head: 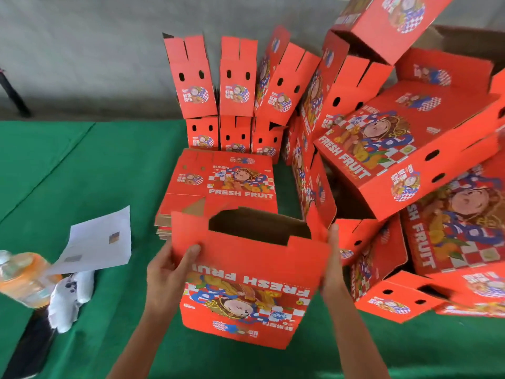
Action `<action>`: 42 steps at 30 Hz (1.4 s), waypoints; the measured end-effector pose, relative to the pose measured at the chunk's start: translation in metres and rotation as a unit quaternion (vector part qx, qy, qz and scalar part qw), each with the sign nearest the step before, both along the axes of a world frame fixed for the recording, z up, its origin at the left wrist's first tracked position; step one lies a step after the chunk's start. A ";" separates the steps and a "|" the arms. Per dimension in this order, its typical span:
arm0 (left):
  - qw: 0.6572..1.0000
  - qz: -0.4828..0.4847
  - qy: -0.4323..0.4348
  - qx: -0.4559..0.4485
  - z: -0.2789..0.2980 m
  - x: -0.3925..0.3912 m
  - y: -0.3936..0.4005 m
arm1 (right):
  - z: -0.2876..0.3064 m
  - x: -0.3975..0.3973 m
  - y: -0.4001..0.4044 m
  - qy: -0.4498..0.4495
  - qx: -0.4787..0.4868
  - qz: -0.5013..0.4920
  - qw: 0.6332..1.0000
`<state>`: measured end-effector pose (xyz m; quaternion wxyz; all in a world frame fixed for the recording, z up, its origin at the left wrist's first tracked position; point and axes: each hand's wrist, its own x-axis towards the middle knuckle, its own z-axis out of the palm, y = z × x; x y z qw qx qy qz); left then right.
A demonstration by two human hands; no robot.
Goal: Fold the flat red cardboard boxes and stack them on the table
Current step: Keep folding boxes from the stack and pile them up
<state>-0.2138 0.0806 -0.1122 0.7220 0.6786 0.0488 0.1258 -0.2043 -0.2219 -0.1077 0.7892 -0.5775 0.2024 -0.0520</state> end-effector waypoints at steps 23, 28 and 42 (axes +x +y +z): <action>0.951 -0.169 -0.145 0.216 0.026 0.006 0.006 | 0.036 -0.010 -0.013 -0.033 -0.365 0.260 0.893; 0.901 -0.107 -0.144 0.395 0.026 0.015 0.018 | 0.024 -0.003 -0.033 -0.121 -0.283 0.274 0.911; 0.861 0.031 -0.053 0.505 0.026 0.008 -0.026 | 0.011 -0.033 -0.005 -0.134 -0.005 0.133 0.982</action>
